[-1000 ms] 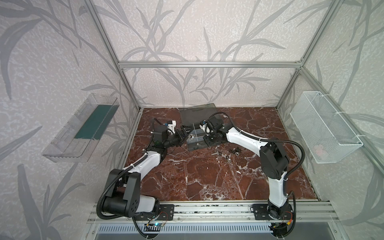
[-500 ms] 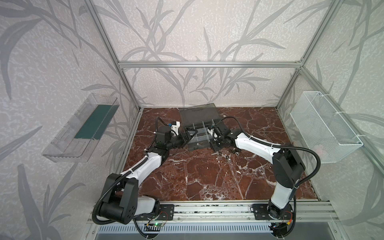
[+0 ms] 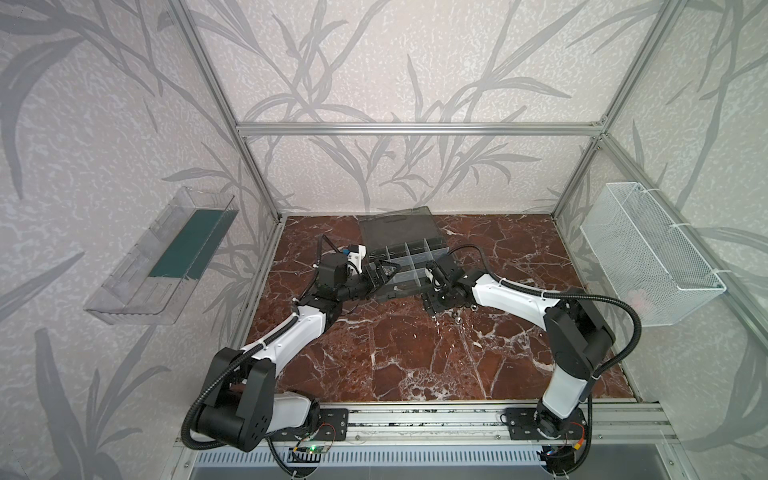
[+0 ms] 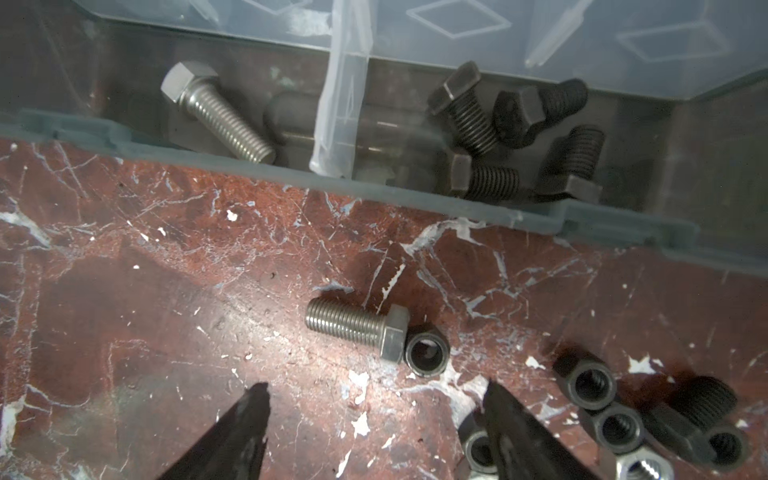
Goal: Sort the screws and nuts into containers
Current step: 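Lower the right gripper and close it on the other silver bolt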
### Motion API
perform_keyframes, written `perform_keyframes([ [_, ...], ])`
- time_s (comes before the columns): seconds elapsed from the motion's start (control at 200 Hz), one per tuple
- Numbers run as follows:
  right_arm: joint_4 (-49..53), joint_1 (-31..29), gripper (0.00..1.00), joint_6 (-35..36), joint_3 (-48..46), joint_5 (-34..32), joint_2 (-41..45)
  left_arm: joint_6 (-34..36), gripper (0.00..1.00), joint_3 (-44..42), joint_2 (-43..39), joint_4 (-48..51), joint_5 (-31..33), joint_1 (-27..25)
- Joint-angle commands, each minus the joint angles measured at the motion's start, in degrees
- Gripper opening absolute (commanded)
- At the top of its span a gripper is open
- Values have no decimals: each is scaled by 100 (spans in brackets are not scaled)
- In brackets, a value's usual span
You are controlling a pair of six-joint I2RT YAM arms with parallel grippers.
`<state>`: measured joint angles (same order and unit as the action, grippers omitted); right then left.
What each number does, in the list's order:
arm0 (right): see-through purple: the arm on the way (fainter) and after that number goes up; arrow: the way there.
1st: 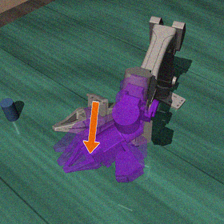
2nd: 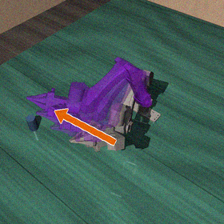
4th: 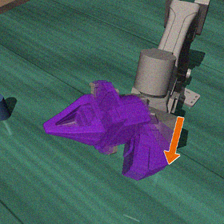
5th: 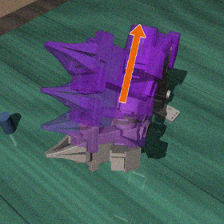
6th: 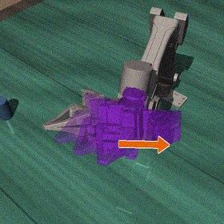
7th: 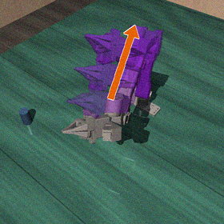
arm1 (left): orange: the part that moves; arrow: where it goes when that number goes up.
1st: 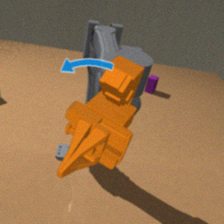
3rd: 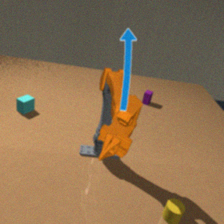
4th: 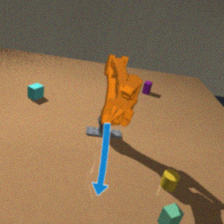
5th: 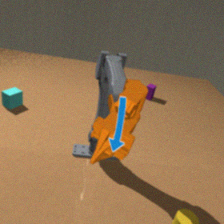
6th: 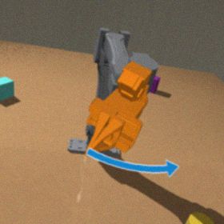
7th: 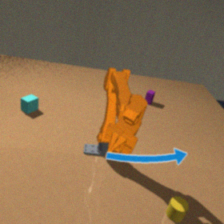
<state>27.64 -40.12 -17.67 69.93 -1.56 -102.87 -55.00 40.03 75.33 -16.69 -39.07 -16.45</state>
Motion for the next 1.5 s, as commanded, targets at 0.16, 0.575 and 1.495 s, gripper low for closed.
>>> perform_keyframes([
  [0.16, 31, -137, 83, -158, 101, -151, -216, 60, 99, 174, -131, 16, 22, -16],
  [0.575, 99, -250, 83, -97, 348, -256, -614, -20, 99, 156, -115, -80, -22, -16],
  [1.495, 435, -361, 57, 132, 936, -713, -1323, -20, 99, 154, -115, -84, -27, -16],
])
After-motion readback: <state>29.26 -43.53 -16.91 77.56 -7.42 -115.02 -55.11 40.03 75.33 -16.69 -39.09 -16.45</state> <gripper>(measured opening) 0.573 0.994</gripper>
